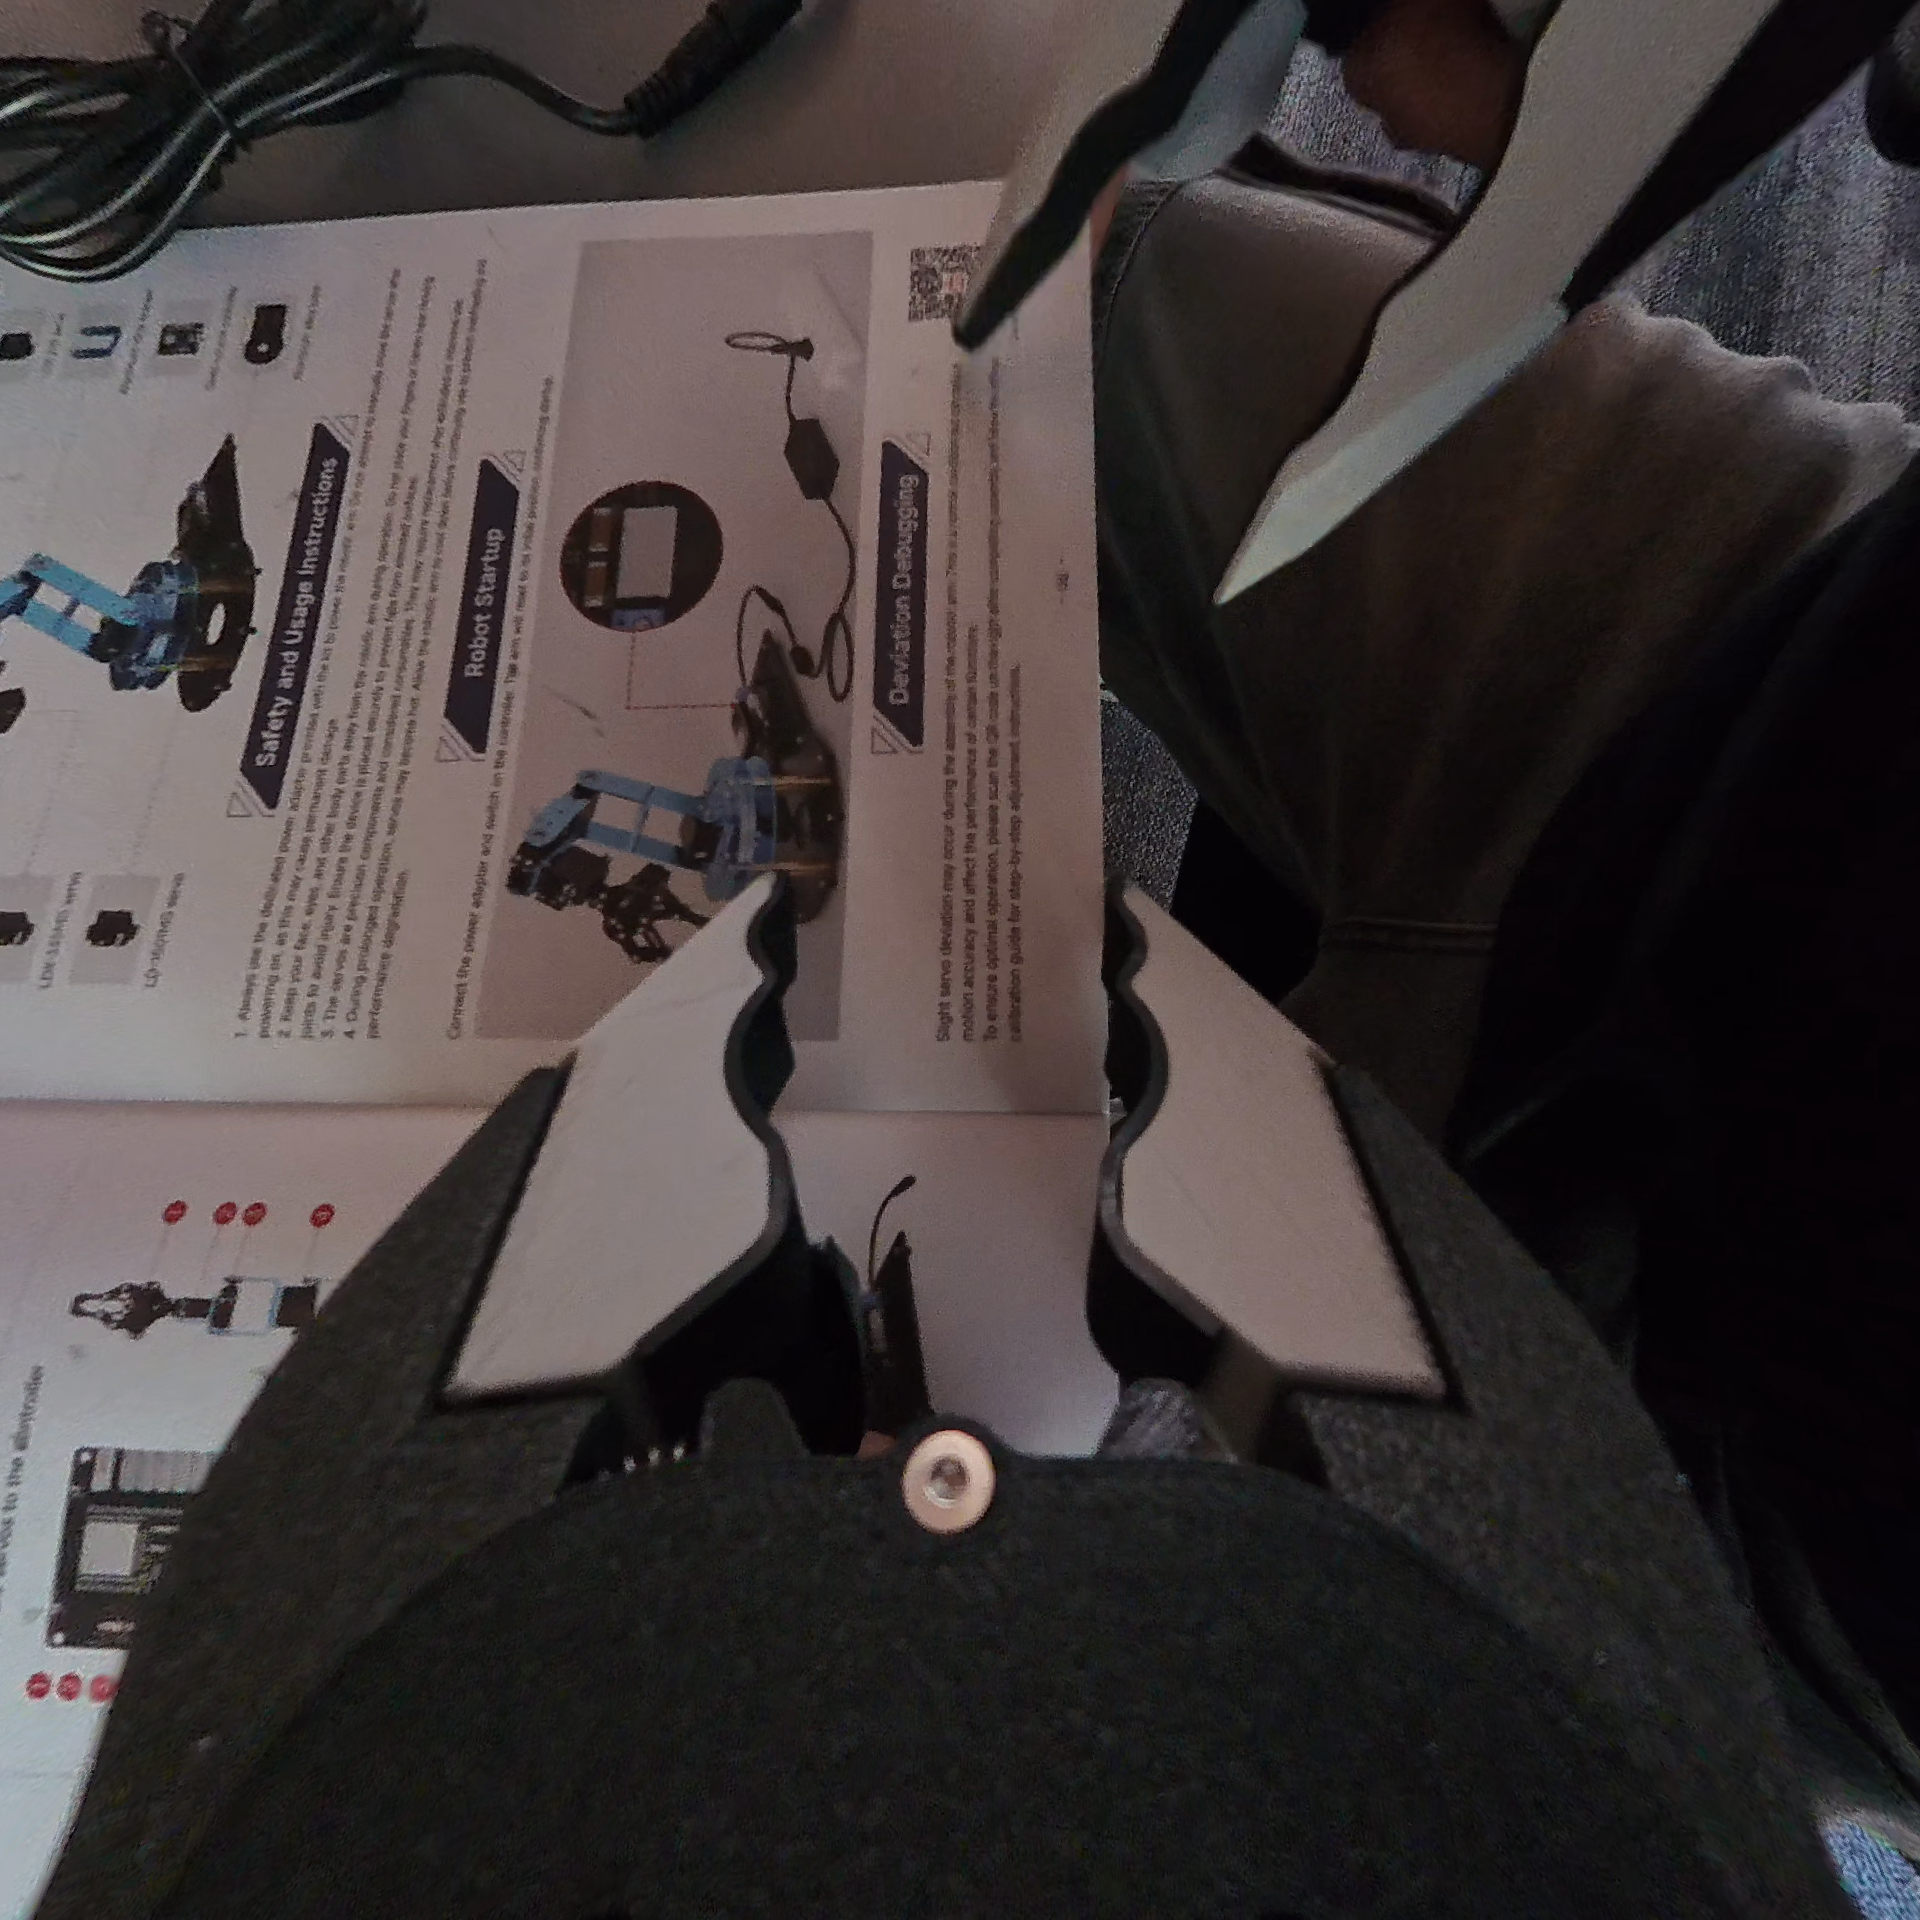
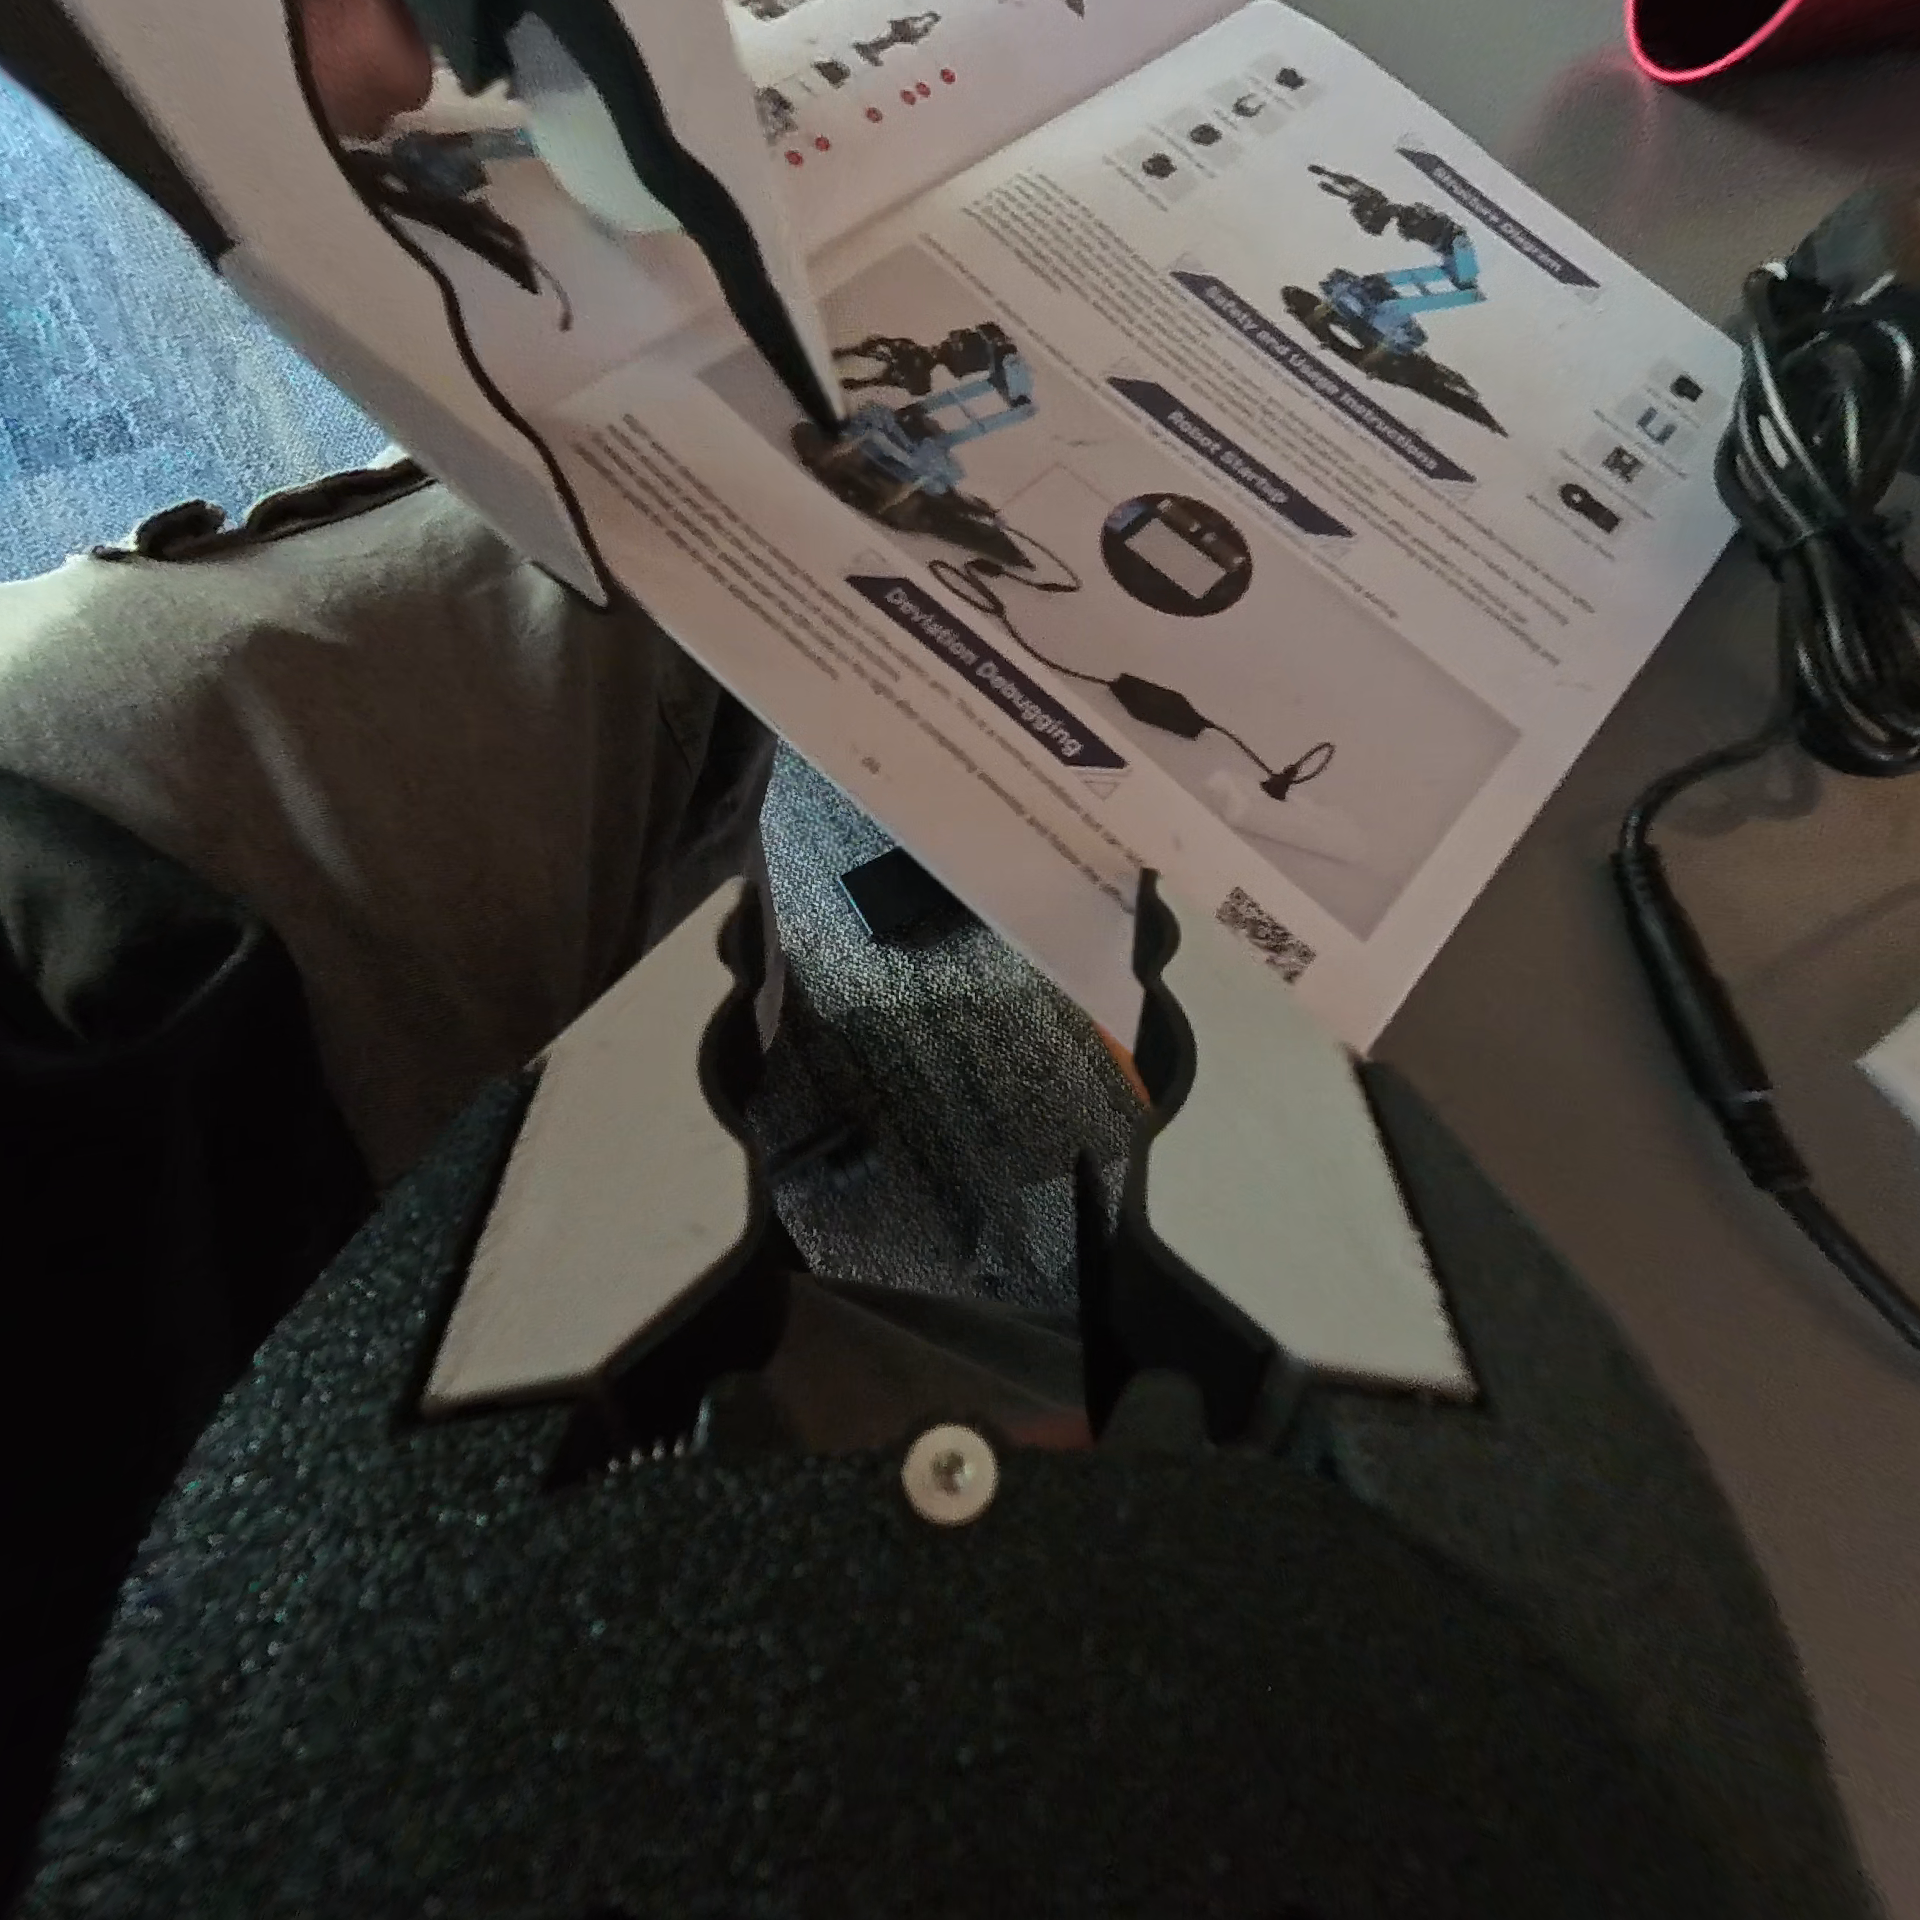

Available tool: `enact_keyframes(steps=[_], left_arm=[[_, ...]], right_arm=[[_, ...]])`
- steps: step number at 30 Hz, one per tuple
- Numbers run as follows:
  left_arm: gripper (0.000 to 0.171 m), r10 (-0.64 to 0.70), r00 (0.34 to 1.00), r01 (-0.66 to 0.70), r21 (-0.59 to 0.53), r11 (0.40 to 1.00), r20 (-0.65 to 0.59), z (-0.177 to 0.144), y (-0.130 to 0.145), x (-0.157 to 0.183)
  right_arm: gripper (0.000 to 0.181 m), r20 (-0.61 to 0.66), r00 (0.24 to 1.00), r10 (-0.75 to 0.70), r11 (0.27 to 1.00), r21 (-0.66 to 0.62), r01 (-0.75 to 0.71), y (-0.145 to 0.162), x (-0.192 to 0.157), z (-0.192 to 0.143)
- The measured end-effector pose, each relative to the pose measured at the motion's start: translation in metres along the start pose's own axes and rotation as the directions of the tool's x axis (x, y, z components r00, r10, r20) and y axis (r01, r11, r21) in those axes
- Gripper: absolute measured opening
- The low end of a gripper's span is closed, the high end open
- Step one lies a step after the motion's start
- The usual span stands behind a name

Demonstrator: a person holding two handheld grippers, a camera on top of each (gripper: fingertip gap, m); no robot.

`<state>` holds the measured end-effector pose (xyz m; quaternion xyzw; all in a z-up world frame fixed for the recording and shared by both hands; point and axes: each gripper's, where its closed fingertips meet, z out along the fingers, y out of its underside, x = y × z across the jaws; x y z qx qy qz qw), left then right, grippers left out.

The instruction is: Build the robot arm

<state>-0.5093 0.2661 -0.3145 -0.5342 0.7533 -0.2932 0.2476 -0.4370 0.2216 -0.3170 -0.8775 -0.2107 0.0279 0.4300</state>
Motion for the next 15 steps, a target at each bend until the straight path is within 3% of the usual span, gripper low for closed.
enact_keyframes(steps=[2, 4, 6, 11, 15], left_arm=[[0.05, -0.007, 1.0, 0.007, 0.002, 1.0, -0.01, -0.002, 0.0, 0.002], [0.024, -0.011, 0.999, 0.012, 0.015, 1.0, -0.033, -0.007, -0.002, 0.007], [0.025, -0.009, 1.0, 0.01, 0.026, 1.0, -0.012, -0.012, -0.005, 0.002], [0.049, -0.021, 0.999, 0.025, 0.113, 0.993, -0.033, -0.018, -0.04, -0.006], [0.072, 0.081, 0.997, -0.081, 0.023, 0.996, -0.014, 0.016, -0.047, -0.013]], right_arm=[[0.075, -0.016, 0.999, 0.031, 1.0, 0.003, -0.031, 0.0, 0.013, -0.007], [0.072, -0.024, 0.996, 0.087, 0.996, 0.018, -0.087, 0.003, 0.031, -0.018], [0.073, -0.01, 0.989, 0.148, 0.988, 0.031, -0.148, 0.007, 0.044, -0.026], [0.069, 0.04, 0.988, 0.148, 0.989, 0.017, -0.149, 0.017, 0.045, -0.02], [0.064, 0.029, 0.994, 0.11, 0.994, 0.018, -0.11, 0.018, 0.043, -0.017]])
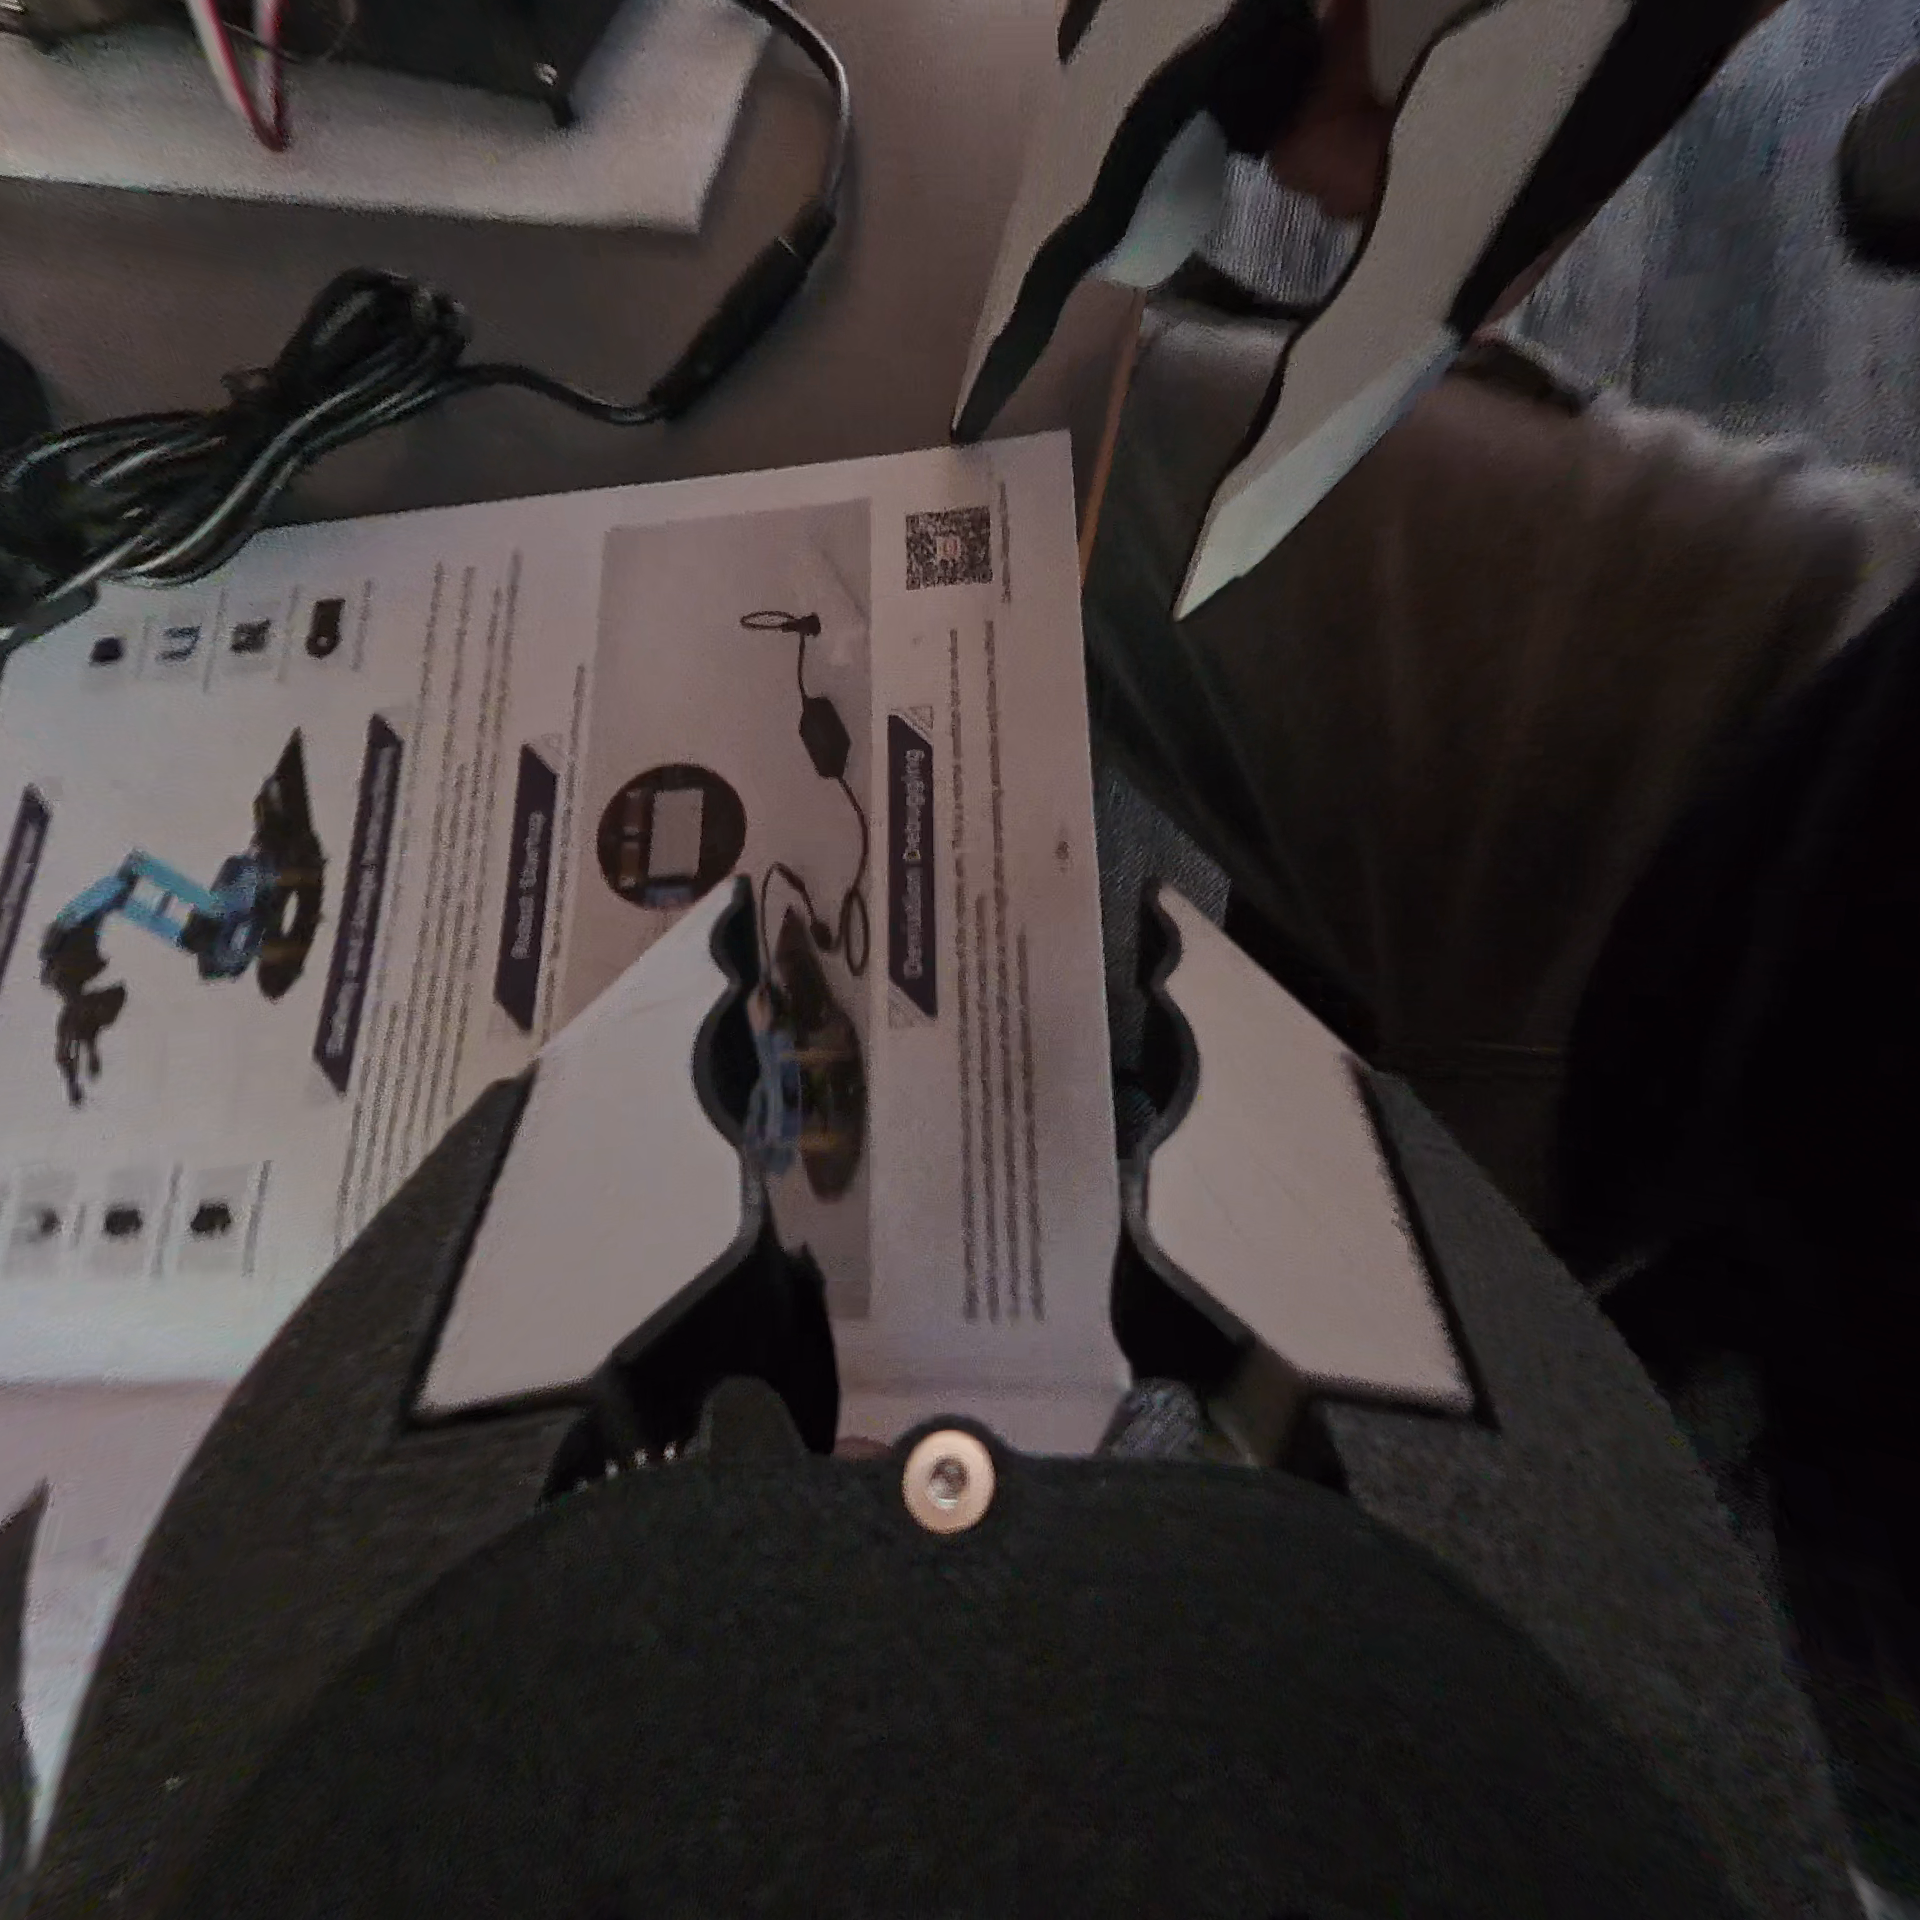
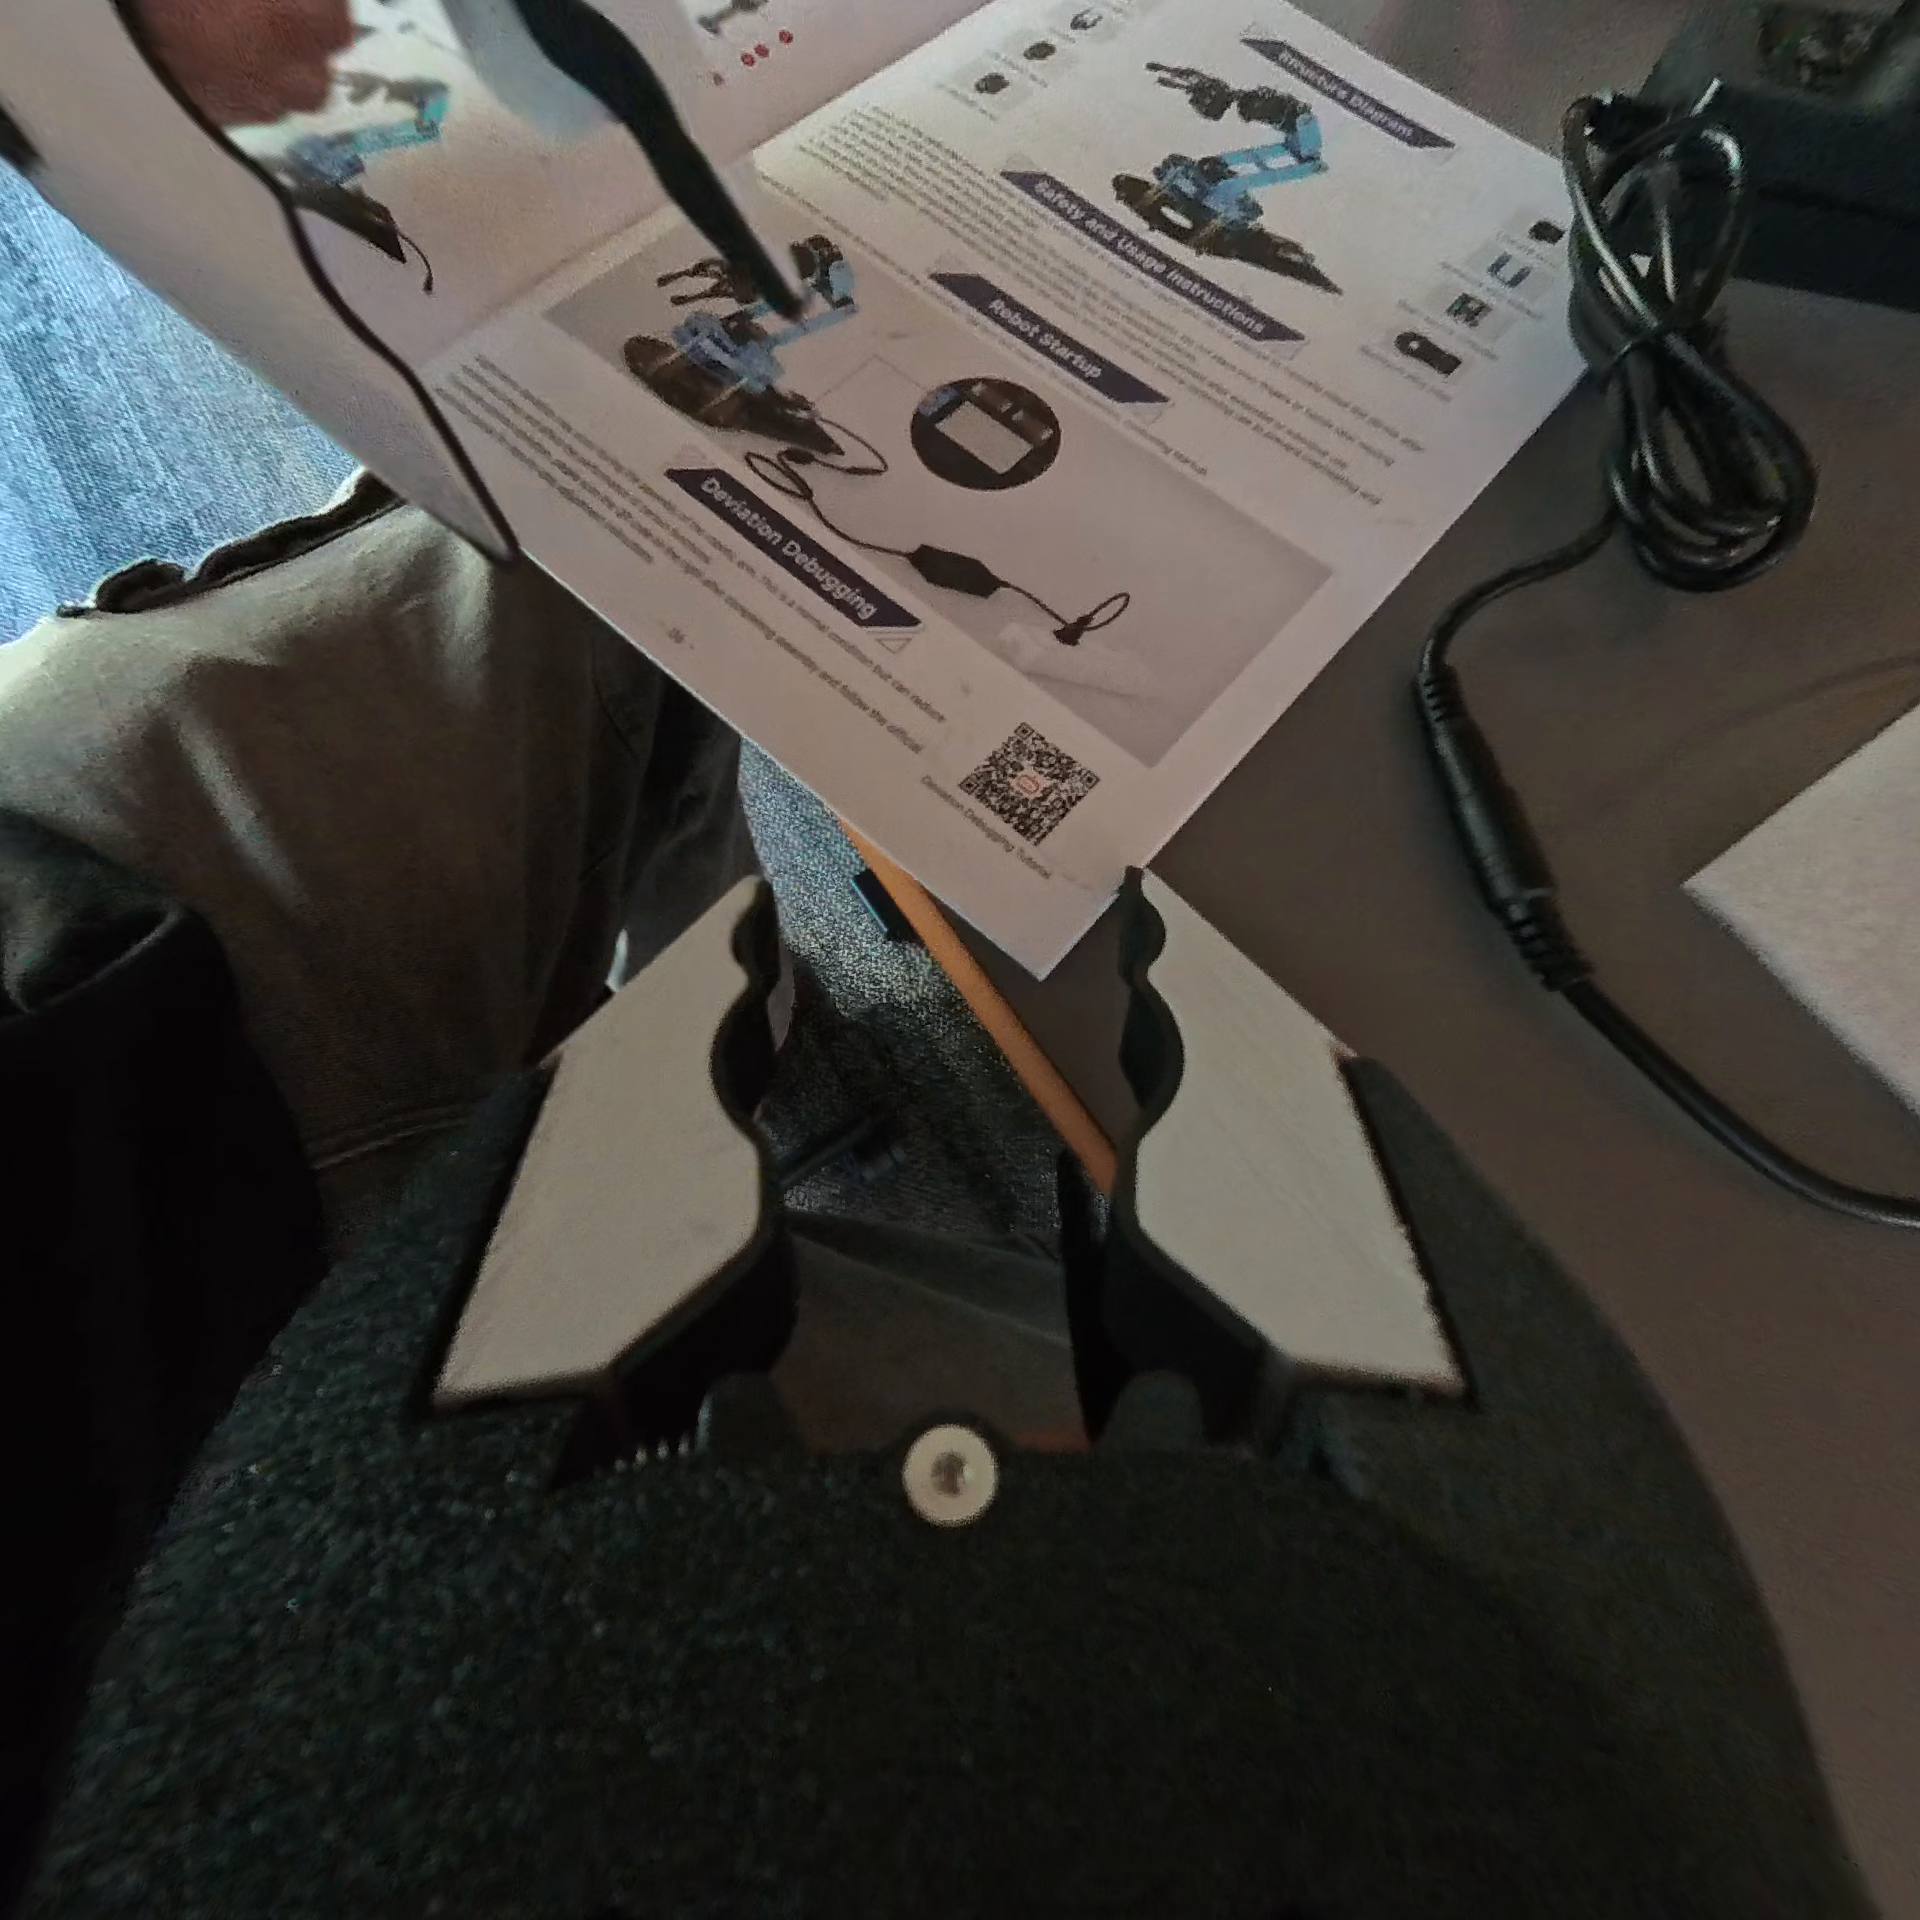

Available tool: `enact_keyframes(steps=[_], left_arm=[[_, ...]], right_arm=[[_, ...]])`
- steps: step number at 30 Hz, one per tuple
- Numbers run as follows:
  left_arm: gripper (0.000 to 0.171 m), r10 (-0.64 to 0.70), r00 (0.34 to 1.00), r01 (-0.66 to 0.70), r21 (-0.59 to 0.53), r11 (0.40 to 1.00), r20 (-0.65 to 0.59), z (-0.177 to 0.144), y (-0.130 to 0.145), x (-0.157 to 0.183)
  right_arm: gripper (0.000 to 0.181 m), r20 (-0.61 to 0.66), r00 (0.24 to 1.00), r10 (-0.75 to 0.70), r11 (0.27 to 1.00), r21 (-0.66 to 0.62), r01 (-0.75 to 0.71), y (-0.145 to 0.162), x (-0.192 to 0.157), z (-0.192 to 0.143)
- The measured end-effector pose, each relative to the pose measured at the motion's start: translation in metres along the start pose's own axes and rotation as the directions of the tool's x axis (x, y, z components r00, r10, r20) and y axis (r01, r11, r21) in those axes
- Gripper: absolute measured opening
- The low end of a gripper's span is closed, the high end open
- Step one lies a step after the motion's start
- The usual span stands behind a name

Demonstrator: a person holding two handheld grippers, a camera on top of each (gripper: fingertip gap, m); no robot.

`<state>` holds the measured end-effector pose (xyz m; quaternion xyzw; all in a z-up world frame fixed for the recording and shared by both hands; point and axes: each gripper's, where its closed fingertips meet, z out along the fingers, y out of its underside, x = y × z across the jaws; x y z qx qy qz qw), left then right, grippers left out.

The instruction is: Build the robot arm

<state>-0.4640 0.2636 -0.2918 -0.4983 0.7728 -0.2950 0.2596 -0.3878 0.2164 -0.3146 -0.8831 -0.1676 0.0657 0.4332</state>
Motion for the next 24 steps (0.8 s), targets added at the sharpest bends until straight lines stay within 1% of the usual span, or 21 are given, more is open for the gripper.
enact_keyframes(steps=[2, 3, 4, 5, 7, 10, 12, 16, 19, 22, 24], left_arm=[[0.08, 0.053, 0.999, -0.053, -0.046, 0.998, 0.001, 0.02, -0.003, -0.002], [0.08, 0.072, 0.997, -0.073, -0.056, 0.996, -0.01, 0.028, -0.006, -0.001], [0.08, 0.084, 0.996, -0.085, -0.065, 0.994, -0.023, 0.035, -0.008, 0.0], [0.076, 0.088, 0.995, -0.091, -0.079, 0.993, -0.039, 0.041, -0.009, 0.001], [0.07, 0.1, 0.994, -0.104, -0.096, 0.99, -0.047, 0.047, -0.007, 0.0], [0.068, 0.043, 0.996, -0.051, -0.092, 0.994, -0.082, 0.042, -0.006, 0.0], [0.066, 0.029, 0.995, -0.038, -0.088, 0.995, -0.1, 0.037, -0.002, 0.002], [0.063, -0.016, 0.987, 0.006, -0.062, 0.998, -0.159, 0.025, 0.004, 0.006], [0.062, -0.056, 0.973, 0.048, -0.039, 0.998, -0.223, 0.019, 0.006, 0.006], [0.061, -0.095, 0.95, 0.091, -0.026, 0.995, -0.299, 0.015, 0.005, 0.005], [0.061, -0.114, 0.933, 0.113, -0.022, 0.993, -0.342, 0.014, 0.005, 0.004]], right_arm=[[0.063, -0.005, 1.0, -0.002, 1.0, 0.012, 0.002, 0.0, 0.0, 0.0], [0.063, -0.006, 1.0, 0.002, 1.0, 0.023, -0.002, 0.0, 0.0, 0.0], [0.064, -0.005, 1.0, 0.002, 1.0, 0.031, -0.001, 0.001, 0.0, 0.0], [0.064, -0.002, 1.0, 0.0, 0.999, 0.036, 0.0, 0.001, -0.001, -0.001], [0.065, 0.01, 1.0, 0.009, 0.999, 0.044, -0.01, 0.001, -0.002, -0.001], [0.064, 0.036, 0.999, 0.019, 0.998, 0.062, -0.021, 0.0, -0.007, -0.002], [0.059, 0.059, 0.998, 0.02, 0.997, 0.076, -0.025, -0.001, -0.011, -0.002], [0.052, 0.144, 0.988, 0.056, 0.993, 0.099, -0.071, -0.005, -0.023, -0.003], [0.041, 0.187, 0.973, 0.132, 0.975, 0.15, -0.161, -0.009, -0.025, -0.007], [0.039, 0.243, 0.942, 0.23, 0.948, 0.165, -0.273, -0.007, -0.025, -0.011], [0.04, 0.257, 0.927, 0.274, 0.926, 0.189, -0.326, -0.008, -0.023, -0.013]])
